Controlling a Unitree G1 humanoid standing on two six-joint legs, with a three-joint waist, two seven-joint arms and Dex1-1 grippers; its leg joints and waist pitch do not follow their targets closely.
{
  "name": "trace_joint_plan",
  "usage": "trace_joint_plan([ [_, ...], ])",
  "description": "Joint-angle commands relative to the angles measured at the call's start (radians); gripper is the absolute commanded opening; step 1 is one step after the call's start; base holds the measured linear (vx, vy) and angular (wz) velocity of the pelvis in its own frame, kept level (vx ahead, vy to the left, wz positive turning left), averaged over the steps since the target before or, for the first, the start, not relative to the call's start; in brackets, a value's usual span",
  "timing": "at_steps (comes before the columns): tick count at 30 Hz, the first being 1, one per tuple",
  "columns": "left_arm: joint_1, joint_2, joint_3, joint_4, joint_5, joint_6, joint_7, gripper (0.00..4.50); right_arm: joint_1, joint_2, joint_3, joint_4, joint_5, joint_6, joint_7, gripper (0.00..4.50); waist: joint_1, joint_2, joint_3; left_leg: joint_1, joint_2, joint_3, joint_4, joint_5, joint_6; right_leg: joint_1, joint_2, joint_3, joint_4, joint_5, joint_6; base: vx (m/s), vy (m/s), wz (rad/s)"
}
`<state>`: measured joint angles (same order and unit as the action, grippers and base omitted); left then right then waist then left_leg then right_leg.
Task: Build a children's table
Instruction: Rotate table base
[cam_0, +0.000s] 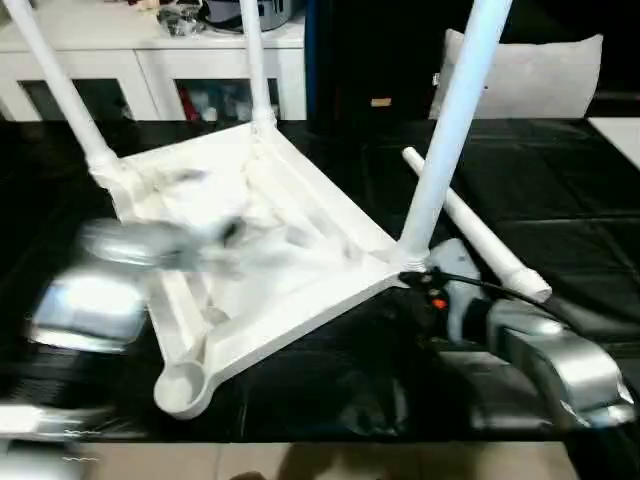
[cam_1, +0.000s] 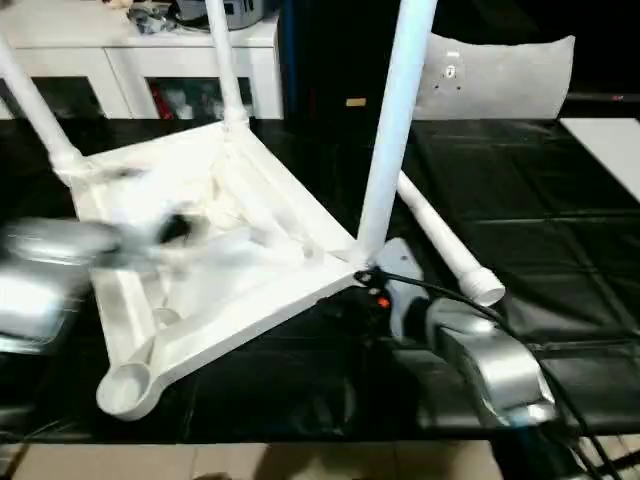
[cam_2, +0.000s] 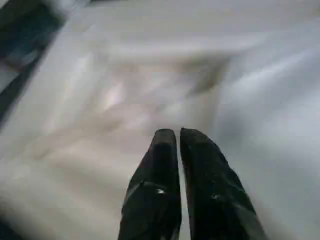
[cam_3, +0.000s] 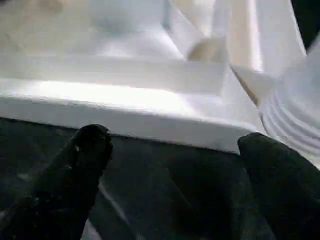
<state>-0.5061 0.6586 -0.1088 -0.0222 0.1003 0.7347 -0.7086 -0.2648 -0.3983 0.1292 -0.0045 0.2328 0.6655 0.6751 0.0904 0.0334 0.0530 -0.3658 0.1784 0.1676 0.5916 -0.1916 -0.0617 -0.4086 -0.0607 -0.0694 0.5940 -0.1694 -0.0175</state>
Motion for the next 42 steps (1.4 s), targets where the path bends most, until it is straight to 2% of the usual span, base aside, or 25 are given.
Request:
trace_joint_plan([
  [1,0.014,0.016,-0.008,-0.005,0.02,0.029,-0.001,0.05,-0.023,0.014,0.008,0.022,-0.014,0.001,-0.023,4.5,0.003,-0.004,-0.062,0.01,0.04,-0.016,-0.069,-0.17,0.015,0.046,-0.076,0.049,-0.072,-0.319,-0.148,0.0,0.0,0.0],
  [5,0.038,0.07,-0.078,0.03,0.092,0.04,0.007,0.01,-0.035,0.014,0.036,0.041,-0.028,0.019,-0.021,4.5,0.006,-0.004,-0.06,0.007,0.041,-0.016,-0.07,-0.173,0.014,0.049,-0.078,0.051,-0.069,-0.301,-0.153,0.0,0.0,0.0],
  [9,0.057,0.099,-0.13,0.028,0.107,0.077,-0.014,0.01,-0.037,0.015,0.045,0.051,-0.03,0.016,-0.02,4.5,0.006,-0.002,-0.062,0.007,0.041,-0.018,-0.071,-0.177,0.01,0.05,-0.08,0.051,-0.069,-0.31,-0.15,0.0,0.0,0.0],
  [12,0.082,0.153,-0.2,0.037,0.165,0.091,-0.04,0.01,-0.04,0.025,0.047,0.068,-0.037,0.009,-0.025,4.5,0.005,-0.002,-0.061,0.008,0.041,-0.018,-0.071,-0.179,0.01,0.049,-0.078,0.052,-0.069,-0.301,-0.152,0.0,0.0,0.0],
  [14,0.091,0.162,-0.211,0.035,0.167,0.093,-0.054,0.01,-0.042,0.029,0.048,0.075,-0.04,0.005,-0.027,4.5,0.005,-0.002,-0.062,0.008,0.041,-0.018,-0.071,-0.181,0.009,0.049,-0.079,0.052,-0.068,-0.305,-0.154,0.0,0.0,0.0],
  [20,0.125,0.133,-0.251,0.002,0.092,0.071,-0.138,0.01,-0.081,0.048,0.069,0.156,-0.058,-0.037,-0.033,4.5,0.003,0.0,-0.062,0.009,0.042,-0.018,-0.07,-0.185,0.004,0.049,-0.082,0.051,-0.067,-0.293,-0.182,0.0,0.0,0.0],
  [22,0.129,0.123,-0.265,0.001,0.073,0.047,-0.162,0.01,-0.108,0.06,0.071,0.196,-0.071,-0.055,-0.037,4.5,0.001,0.0,-0.062,0.008,0.041,-0.016,-0.069,-0.186,0.004,0.049,-0.081,0.052,-0.067,-0.285,-0.183,0.0,0.0,0.0],
  [24,0.134,0.125,-0.289,-0.006,0.065,0.03,-0.199,0.01,-0.139,0.074,0.067,0.244,-0.084,-0.077,-0.049,4.5,-0.004,-0.002,-0.059,0.005,0.039,-0.018,-0.072,-0.209,0.001,0.052,-0.08,0.049,-0.07,-0.33,-0.172,0.0,0.0,0.0],
  [27,0.153,0.139,-0.318,-0.025,0.042,0.006,-0.27,0.01,-0.19,0.093,0.053,0.339,-0.106,-0.131,-0.087,4.5,-0.006,-0.002,-0.059,0.011,0.04,-0.018,-0.071,-0.222,-0.002,0.048,-0.085,0.05,-0.077,-0.384,-0.161,0.0,0.0,0.0],
  [29,0.163,0.145,-0.328,-0.049,0.021,0.0,-0.312,0.01,-0.217,0.102,0.046,0.391,-0.113,-0.161,-0.107,4.5,-0.006,-0.005,-0.06,0.013,0.041,-0.017,-0.07,-0.214,-0.004,0.046,-0.085,0.052,-0.074,-0.367,-0.168,0.0,0.0,0.0],
  [30,0.172,0.137,-0.336,-0.069,-0.017,-0.013,-0.356,0.01,-0.241,0.11,0.039,0.438,-0.117,-0.19,-0.121,4.5,-0.007,-0.009,-0.058,0.011,0.041,-0.016,-0.071,-0.213,-0.003,0.047,-0.082,0.052,-0.074,-0.366,-0.168,0.0,0.0,0.0],
  [32,0.18,0.111,-0.333,-0.082,-0.074,-0.027,-0.399,0.01,-0.269,0.12,0.032,0.491,-0.12,-0.223,-0.134,4.5,-0.008,-0.006,-0.058,0.014,0.04,-0.015,-0.071,-0.225,-0.008,0.045,-0.082,0.051,-0.073,-0.373,-0.177,0.0,0.0,0.0],
  [35,0.174,0.021,-0.328,-0.081,-0.146,-0.053,-0.418,0.01,-0.312,0.14,0.028,0.56,-0.127,-0.253,-0.149,4.5,-0.007,-0.011,-0.062,0.013,0.039,-0.013,-0.069,-0.198,-0.009,0.051,-0.08,0.052,-0.066,-0.317,-0.189,0.0,0.0,0.0],
  [38,0.158,-0.009,-0.345,-0.057,-0.148,-0.081,-0.432,0.01,-0.339,0.159,0.029,0.602,-0.133,-0.276,-0.149,4.5,-0.01,-0.013,-0.066,0.008,0.036,-0.011,-0.066,-0.169,0.004,0.058,-0.081,0.052,-0.061,-0.271,-0.194,0.0,0.0,0.0],
  [41,0.147,-0.028,-0.35,-0.033,-0.142,-0.082,-0.439,0.01,-0.365,0.179,0.034,0.642,-0.138,-0.305,-0.147,4.5,-0.023,-0.018,-0.066,0.002,0.035,-0.011,-0.066,-0.158,0.013,0.062,-0.082,0.05,-0.061,-0.278,-0.192,0.0,0.0,0.0],
  [42,0.147,-0.03,-0.349,-0.032,-0.146,-0.083,-0.442,0.01,-0.368,0.181,0.034,0.649,-0.139,-0.31,-0.147,4.5,-0.026,-0.017,-0.064,0.003,0.036,-0.011,-0.066,-0.166,0.015,0.061,-0.082,0.049,-0.066,-0.308,-0.184,0.0,0.0,0.0],
])
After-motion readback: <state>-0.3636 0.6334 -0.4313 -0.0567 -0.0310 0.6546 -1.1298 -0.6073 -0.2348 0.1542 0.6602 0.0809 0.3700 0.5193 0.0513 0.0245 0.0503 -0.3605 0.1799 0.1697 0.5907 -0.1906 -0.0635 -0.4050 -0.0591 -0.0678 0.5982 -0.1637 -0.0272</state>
